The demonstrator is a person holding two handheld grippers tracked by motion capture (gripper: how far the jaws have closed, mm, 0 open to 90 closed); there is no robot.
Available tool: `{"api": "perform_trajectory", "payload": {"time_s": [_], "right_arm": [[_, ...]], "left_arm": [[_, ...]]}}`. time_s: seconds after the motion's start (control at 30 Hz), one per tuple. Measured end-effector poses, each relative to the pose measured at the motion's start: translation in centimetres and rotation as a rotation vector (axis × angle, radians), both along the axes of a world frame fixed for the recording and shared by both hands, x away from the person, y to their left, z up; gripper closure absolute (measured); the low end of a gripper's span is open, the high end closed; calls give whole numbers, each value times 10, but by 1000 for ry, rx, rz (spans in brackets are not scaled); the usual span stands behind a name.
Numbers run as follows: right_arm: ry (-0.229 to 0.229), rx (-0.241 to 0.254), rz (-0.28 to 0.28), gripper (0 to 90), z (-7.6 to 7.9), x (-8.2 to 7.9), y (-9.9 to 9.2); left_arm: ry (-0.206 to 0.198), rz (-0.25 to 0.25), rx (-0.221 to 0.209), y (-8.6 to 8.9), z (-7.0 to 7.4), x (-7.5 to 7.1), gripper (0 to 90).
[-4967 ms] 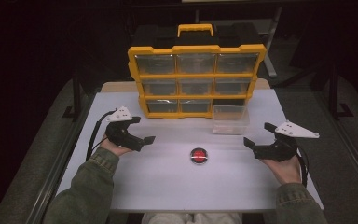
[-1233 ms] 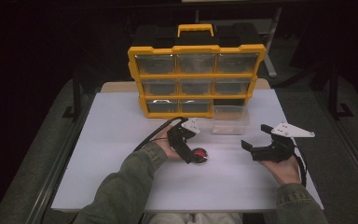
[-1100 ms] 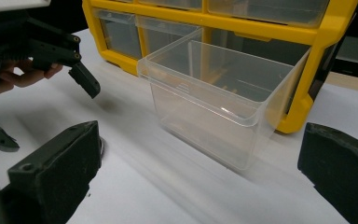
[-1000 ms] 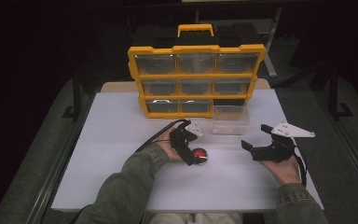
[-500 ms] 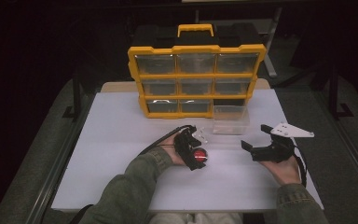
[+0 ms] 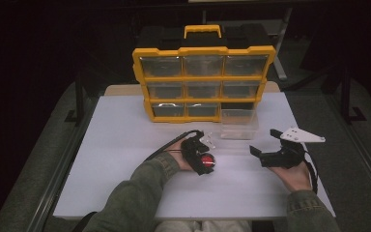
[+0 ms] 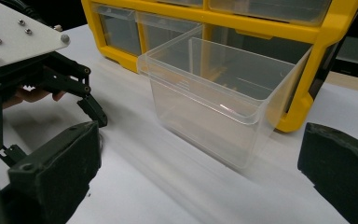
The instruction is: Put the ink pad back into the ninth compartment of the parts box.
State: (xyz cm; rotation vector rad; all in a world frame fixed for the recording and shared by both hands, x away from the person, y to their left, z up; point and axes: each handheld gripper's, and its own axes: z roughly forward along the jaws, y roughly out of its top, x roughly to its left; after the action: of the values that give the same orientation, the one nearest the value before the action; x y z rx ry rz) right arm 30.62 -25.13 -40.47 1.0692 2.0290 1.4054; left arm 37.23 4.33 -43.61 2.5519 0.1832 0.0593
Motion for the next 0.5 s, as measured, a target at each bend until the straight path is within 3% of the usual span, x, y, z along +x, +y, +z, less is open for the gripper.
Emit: {"api": "perform_trajectory", "payload": {"time_s": [0.5], "right_arm": [[-1, -1, 0, 0, 0, 0, 0]], "left_arm": [[-2, -6, 10, 0, -1, -1, 261]]}}
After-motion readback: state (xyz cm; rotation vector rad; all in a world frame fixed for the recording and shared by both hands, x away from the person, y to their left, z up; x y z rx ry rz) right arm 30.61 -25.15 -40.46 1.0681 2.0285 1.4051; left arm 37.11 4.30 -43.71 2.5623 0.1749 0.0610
